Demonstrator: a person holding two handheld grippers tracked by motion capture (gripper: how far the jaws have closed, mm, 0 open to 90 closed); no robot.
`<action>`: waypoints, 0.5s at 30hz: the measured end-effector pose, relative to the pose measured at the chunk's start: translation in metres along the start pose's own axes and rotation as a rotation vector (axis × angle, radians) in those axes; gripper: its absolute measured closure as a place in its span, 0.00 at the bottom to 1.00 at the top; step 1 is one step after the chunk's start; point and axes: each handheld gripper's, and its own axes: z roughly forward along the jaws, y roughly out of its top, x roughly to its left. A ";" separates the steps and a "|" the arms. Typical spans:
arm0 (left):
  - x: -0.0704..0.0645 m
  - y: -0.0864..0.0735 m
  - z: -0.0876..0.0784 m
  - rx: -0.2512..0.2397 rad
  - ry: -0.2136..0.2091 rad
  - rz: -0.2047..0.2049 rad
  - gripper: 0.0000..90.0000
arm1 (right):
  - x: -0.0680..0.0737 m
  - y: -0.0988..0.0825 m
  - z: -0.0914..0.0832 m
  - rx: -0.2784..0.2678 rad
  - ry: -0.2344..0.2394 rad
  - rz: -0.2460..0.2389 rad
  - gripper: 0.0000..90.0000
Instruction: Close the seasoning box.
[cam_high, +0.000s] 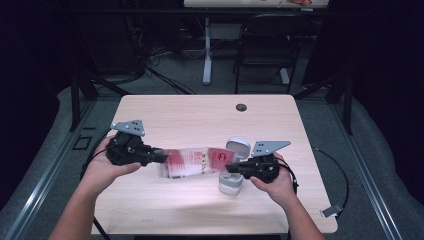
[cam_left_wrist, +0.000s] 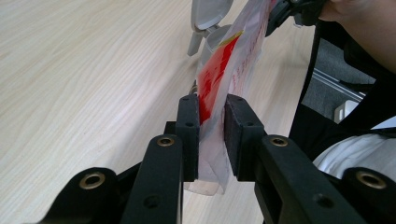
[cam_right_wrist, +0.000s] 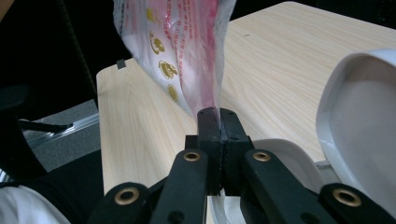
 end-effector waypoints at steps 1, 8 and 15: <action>0.000 -0.001 0.000 -0.001 -0.004 0.001 0.85 | 0.000 0.000 0.000 0.002 -0.001 0.000 1.00; 0.003 -0.011 0.004 -0.007 -0.008 -0.006 0.85 | -0.001 0.004 0.001 0.004 -0.016 0.000 1.00; 0.005 -0.019 0.012 -0.003 -0.013 -0.001 0.86 | -0.004 0.008 -0.001 0.001 -0.031 0.008 1.00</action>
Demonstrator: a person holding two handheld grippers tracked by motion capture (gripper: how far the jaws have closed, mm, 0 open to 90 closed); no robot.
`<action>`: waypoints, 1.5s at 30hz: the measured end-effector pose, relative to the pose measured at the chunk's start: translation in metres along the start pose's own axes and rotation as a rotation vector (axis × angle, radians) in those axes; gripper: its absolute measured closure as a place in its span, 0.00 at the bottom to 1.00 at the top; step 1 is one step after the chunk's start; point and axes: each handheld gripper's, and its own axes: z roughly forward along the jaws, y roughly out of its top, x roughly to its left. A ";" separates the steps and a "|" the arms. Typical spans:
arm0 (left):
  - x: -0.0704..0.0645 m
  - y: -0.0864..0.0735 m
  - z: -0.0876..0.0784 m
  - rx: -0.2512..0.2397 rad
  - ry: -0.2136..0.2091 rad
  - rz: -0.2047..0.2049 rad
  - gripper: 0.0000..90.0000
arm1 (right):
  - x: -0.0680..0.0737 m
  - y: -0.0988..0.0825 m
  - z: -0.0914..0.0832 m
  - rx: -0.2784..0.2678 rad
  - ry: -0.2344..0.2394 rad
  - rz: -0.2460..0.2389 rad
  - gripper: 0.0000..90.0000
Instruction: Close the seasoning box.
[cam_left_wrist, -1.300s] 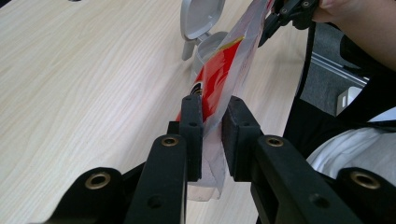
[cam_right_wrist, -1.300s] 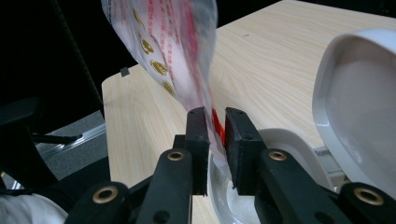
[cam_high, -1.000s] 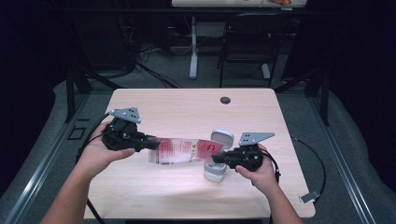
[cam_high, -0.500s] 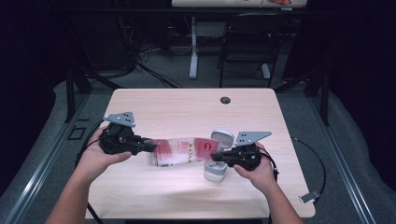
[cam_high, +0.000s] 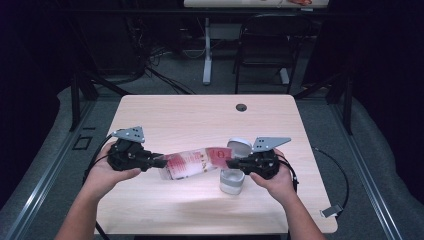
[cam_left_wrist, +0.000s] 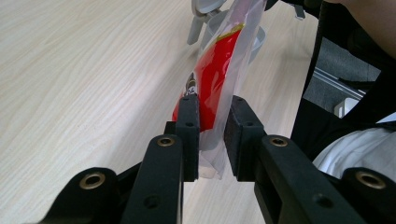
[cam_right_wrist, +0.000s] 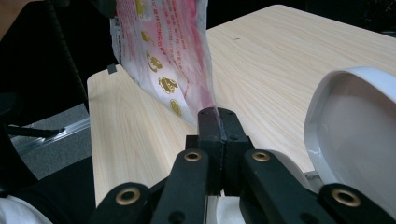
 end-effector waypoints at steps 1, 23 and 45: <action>0.001 -0.001 0.001 -0.003 0.001 -0.004 0.86 | 0.000 0.001 0.000 -0.002 -0.001 0.000 1.00; 0.006 -0.029 0.014 -0.052 -0.011 -0.018 0.85 | 0.007 0.024 -0.007 0.033 -0.014 -0.015 1.00; 0.013 -0.047 0.028 -0.002 0.006 -0.010 0.85 | 0.018 0.046 0.001 0.091 -0.043 -0.055 1.00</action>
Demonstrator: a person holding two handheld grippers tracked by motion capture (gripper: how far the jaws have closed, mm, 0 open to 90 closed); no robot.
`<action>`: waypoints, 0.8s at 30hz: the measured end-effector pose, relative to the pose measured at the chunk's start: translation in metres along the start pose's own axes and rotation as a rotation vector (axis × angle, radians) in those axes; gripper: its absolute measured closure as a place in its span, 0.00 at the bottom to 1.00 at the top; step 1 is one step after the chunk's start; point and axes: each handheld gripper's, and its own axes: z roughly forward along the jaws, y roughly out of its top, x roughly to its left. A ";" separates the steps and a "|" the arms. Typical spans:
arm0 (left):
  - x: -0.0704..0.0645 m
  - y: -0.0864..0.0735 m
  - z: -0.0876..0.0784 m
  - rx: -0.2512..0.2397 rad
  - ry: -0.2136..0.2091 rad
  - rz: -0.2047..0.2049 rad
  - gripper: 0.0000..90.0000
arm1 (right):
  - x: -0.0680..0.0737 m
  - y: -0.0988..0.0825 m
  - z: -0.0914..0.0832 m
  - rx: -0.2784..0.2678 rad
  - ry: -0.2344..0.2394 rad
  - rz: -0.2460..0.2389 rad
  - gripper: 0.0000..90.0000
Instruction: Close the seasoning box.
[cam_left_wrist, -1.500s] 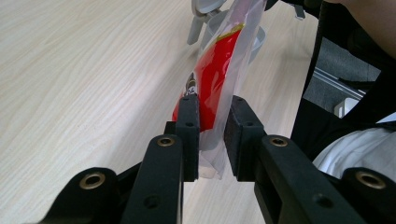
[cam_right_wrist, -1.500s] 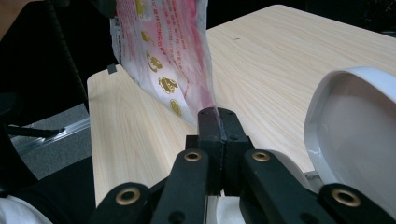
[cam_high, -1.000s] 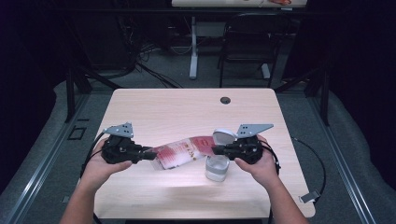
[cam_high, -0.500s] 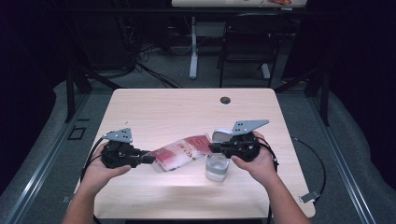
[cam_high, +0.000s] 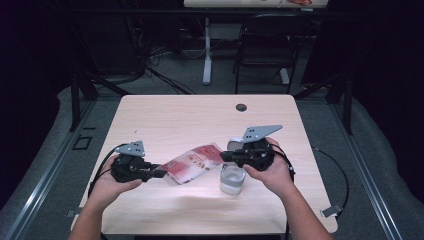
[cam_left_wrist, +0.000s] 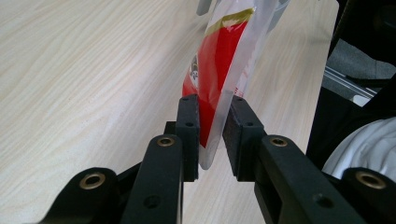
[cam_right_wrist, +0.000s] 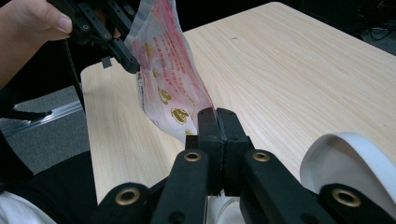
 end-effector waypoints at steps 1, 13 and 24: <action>0.000 -0.001 0.000 0.003 0.002 -0.004 0.85 | 0.001 0.001 0.001 0.007 -0.002 -0.006 1.00; 0.005 -0.016 0.007 0.009 0.015 -0.035 0.85 | 0.011 0.014 0.012 0.046 -0.023 -0.051 1.00; 0.009 -0.022 0.014 0.007 0.023 -0.049 0.84 | 0.011 0.015 0.016 0.052 -0.020 -0.057 1.00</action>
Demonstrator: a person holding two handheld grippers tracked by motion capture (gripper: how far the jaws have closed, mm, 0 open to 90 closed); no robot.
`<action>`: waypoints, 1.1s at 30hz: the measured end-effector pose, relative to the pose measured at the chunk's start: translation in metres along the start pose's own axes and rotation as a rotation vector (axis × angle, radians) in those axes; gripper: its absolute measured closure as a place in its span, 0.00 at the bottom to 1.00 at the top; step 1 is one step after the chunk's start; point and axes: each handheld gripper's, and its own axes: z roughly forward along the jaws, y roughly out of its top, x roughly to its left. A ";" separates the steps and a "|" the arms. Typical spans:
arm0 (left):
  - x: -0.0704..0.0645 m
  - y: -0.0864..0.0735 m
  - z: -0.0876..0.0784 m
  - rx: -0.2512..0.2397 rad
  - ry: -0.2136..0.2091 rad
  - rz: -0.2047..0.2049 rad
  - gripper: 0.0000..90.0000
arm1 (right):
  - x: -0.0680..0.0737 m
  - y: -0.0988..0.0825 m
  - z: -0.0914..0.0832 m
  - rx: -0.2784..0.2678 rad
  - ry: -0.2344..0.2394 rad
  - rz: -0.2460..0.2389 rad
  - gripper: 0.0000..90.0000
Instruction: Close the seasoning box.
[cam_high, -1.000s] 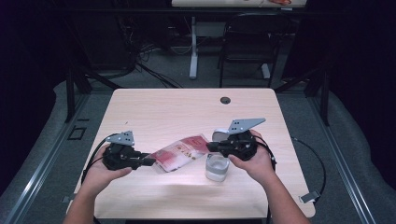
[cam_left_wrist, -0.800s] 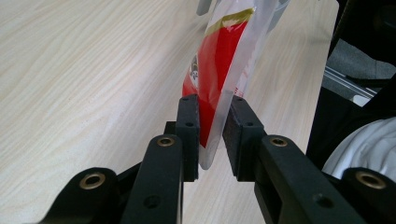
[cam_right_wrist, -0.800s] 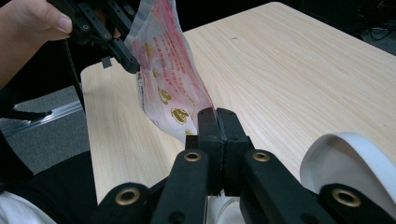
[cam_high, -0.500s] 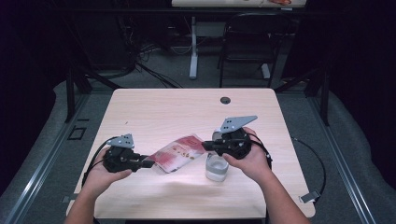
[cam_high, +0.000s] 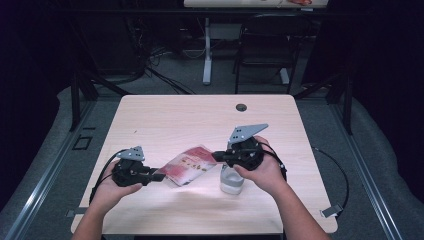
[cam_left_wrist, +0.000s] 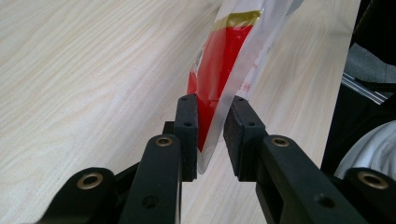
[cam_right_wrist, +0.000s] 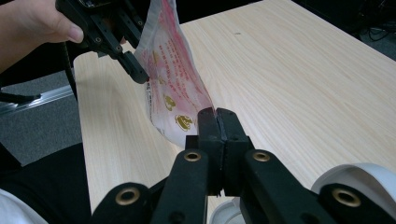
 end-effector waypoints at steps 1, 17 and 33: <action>0.000 0.000 0.001 -0.003 0.001 -0.003 0.84 | 0.000 0.000 0.000 0.002 -0.001 -0.001 1.00; 0.000 -0.006 0.018 0.033 0.036 0.000 0.77 | 0.009 0.009 0.005 0.050 -0.047 -0.051 1.00; -0.001 -0.004 0.010 -0.017 0.083 0.013 0.69 | 0.017 0.012 0.014 0.101 -0.053 -0.109 1.00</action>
